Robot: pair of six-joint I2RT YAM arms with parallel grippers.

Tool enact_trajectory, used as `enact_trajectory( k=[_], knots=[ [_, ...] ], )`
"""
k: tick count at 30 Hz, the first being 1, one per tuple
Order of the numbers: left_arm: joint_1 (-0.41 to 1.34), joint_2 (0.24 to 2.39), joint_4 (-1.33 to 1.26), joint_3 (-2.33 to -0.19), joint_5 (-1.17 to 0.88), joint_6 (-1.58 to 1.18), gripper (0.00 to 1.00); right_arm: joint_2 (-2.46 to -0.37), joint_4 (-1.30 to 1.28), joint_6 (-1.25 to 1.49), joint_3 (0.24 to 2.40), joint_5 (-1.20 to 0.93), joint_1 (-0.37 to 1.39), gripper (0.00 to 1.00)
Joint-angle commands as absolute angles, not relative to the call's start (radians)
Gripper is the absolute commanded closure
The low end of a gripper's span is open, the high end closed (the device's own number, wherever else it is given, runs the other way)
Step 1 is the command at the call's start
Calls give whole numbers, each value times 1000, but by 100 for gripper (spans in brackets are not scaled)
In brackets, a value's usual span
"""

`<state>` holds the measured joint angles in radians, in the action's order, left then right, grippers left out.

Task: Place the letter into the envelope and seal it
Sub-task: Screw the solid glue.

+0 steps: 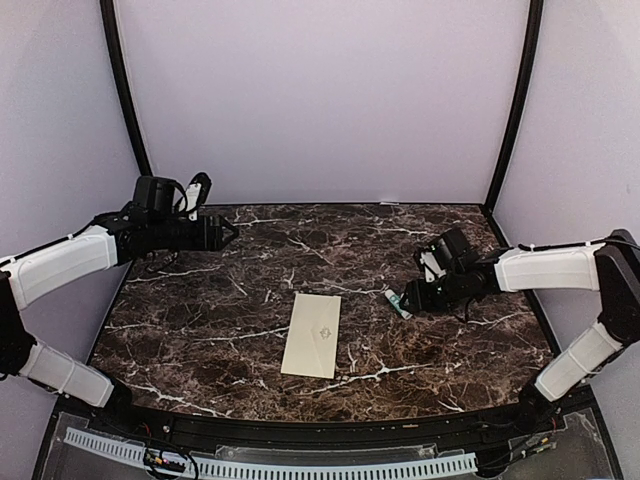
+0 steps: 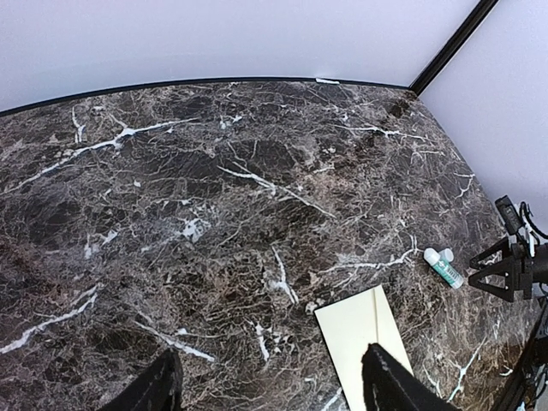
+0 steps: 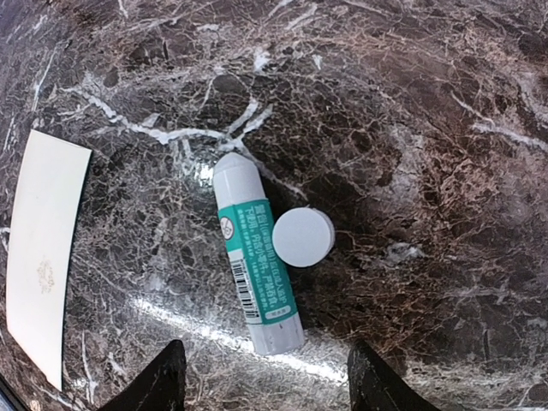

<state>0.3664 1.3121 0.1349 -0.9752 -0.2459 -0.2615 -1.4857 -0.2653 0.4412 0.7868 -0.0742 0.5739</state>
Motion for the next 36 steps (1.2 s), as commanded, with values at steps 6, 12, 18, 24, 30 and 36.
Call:
enact_trajectory(
  k=[6, 12, 18, 24, 30, 36],
  knots=[
    [362, 1284, 117, -965, -265, -254, 29, -1568, -225, 401, 797, -63, 595, 50],
    [362, 1284, 119, -965, -266, -254, 29, -1608, -214, 377, 815, -36, 604, 51],
    [363, 1288, 121, -965, -264, -253, 29, -1651, -206, 341, 842, -36, 633, 51],
    [362, 1297, 123, -967, -268, -255, 29, -1682, -204, 333, 864, -22, 667, 55],
    [363, 1307, 123, -967, -279, -261, 29, -1697, -214, 340, 876, 32, 692, 64],
    [363, 1284, 104, -960, -285, -266, 29, -1688, -182, 359, 864, 39, 710, 72]
  ],
)
